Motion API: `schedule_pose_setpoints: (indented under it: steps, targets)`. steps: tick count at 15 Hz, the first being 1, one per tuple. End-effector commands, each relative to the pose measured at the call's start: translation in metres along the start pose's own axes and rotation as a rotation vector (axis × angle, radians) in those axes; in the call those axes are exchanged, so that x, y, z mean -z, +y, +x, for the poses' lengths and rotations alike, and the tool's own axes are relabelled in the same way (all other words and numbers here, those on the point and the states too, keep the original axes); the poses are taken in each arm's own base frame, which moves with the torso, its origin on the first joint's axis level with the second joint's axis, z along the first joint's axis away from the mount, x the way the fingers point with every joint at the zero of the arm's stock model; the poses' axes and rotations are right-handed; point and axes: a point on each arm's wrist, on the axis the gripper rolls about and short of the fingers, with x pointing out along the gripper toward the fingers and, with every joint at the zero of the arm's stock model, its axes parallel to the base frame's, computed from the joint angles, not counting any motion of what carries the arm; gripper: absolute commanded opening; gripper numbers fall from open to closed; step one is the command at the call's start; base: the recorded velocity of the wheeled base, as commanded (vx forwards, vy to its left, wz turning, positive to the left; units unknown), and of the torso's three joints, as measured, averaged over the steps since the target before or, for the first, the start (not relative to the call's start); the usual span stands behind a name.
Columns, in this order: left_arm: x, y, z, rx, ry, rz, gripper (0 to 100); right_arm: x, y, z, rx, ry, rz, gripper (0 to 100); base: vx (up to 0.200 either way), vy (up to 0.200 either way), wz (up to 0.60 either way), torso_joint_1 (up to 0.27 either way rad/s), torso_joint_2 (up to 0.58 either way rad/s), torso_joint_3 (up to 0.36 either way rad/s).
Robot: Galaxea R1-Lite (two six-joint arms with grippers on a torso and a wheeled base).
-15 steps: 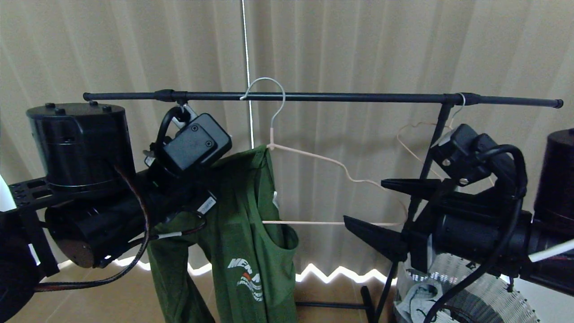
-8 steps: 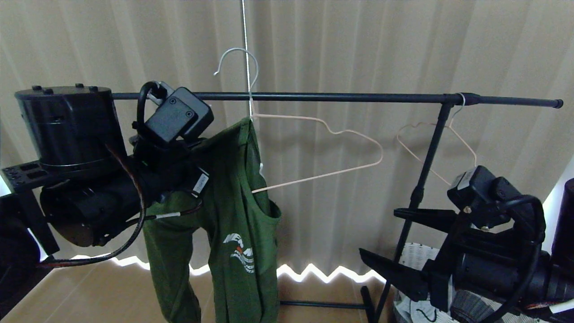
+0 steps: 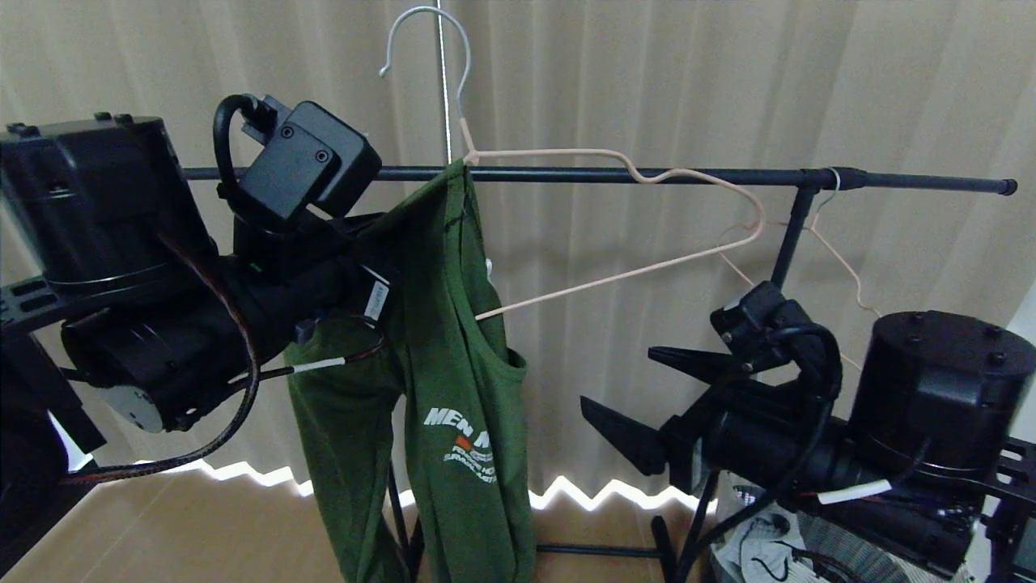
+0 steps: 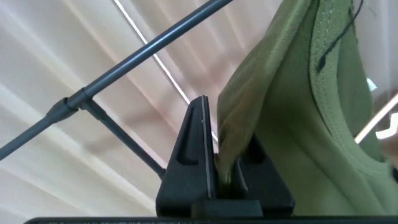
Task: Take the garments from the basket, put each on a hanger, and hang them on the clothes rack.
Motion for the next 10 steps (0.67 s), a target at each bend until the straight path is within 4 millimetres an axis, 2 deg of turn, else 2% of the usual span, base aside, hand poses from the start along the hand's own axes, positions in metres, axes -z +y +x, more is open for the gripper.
schedule_pose_setpoints:
  steps: [1,4,5,7,10]
  targets:
    - [-0.001,-0.002,-0.001,0.008,-0.006,0.001,0,0.012,0.002,0.031,0.006,0.011,-0.002,100,0.0,0.0,0.0,0.0,0.0,0.0]
    - [-0.003,-0.003,-0.002,0.029,-0.022,-0.001,0,0.012,0.003,0.042,0.005,-0.025,0.002,100,0.0,0.0,0.0,0.0,0.0,0.0]
    - [-0.006,-0.006,-0.004,0.047,-0.036,-0.002,0,0.013,0.003,0.056,0.006,-0.058,0.003,100,0.0,0.0,0.0,0.0,0.0,0.0]
    - [-0.008,-0.011,-0.007,0.068,-0.047,-0.011,0,0.02,0.005,0.066,0.005,-0.045,0.001,100,0.0,0.0,0.0,0.0,0.0,0.0]
    - [-0.011,-0.013,-0.009,0.078,-0.057,-0.029,0,0.021,0.012,0.071,-0.016,-0.041,-0.003,100,0.0,0.0,0.0,0.0,0.0,0.0]
